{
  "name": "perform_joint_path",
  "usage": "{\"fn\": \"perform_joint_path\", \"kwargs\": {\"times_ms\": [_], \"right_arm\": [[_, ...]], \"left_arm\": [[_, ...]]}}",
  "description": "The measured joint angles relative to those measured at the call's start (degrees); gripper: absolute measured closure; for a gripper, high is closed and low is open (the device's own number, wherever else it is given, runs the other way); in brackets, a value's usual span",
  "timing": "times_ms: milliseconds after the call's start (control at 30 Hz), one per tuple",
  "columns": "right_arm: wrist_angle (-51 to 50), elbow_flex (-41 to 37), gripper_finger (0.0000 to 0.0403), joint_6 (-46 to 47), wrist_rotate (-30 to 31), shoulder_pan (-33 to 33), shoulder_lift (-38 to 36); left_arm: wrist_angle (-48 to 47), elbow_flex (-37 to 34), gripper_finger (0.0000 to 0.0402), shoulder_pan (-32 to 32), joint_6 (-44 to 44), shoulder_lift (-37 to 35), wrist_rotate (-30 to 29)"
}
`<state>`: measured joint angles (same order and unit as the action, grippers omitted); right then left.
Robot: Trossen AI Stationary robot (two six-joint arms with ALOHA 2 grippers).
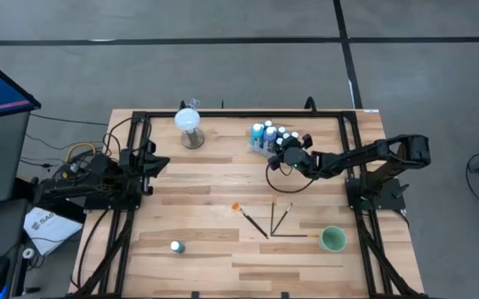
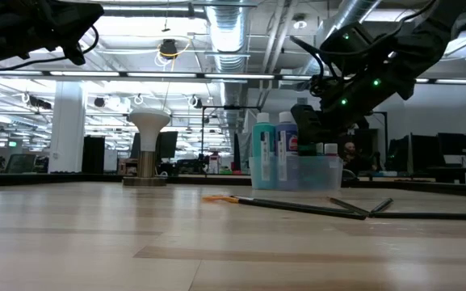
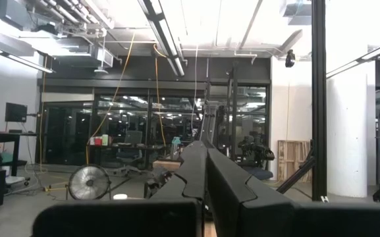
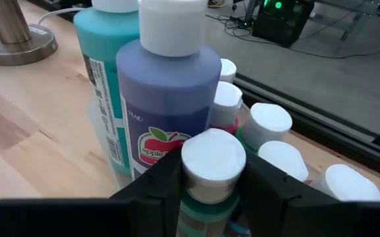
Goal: Pick & Place Paint Supplies
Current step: Put the top small light blue paint bottle into the transparent bin, then put the small light blue paint bottle into the transparent bin
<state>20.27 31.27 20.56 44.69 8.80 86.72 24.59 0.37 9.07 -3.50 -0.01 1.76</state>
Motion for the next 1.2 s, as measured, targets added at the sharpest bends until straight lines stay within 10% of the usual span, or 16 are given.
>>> {"fn": "perform_joint_path", "kwargs": {"times_ms": [700,933,1200], "right_arm": [[-0.1,1.9,0.0214,-9.0,-0.1,-3.5,-9.5],[0.0,9.6,0.0185,-13.6,-17.5,-10.1,-10.9],[-0.1,27.2,0.0151,-22.9,-26.7,-19.9,7.8]], "left_arm": [[0.0,0.0,0.0400,0.0,0.0,0.0,0.0],[0.0,0.0,0.0400,0.0,0.0,0.0,0.0],[0.0,0.0,0.0400,0.0,0.0,0.0,0.0]]}}
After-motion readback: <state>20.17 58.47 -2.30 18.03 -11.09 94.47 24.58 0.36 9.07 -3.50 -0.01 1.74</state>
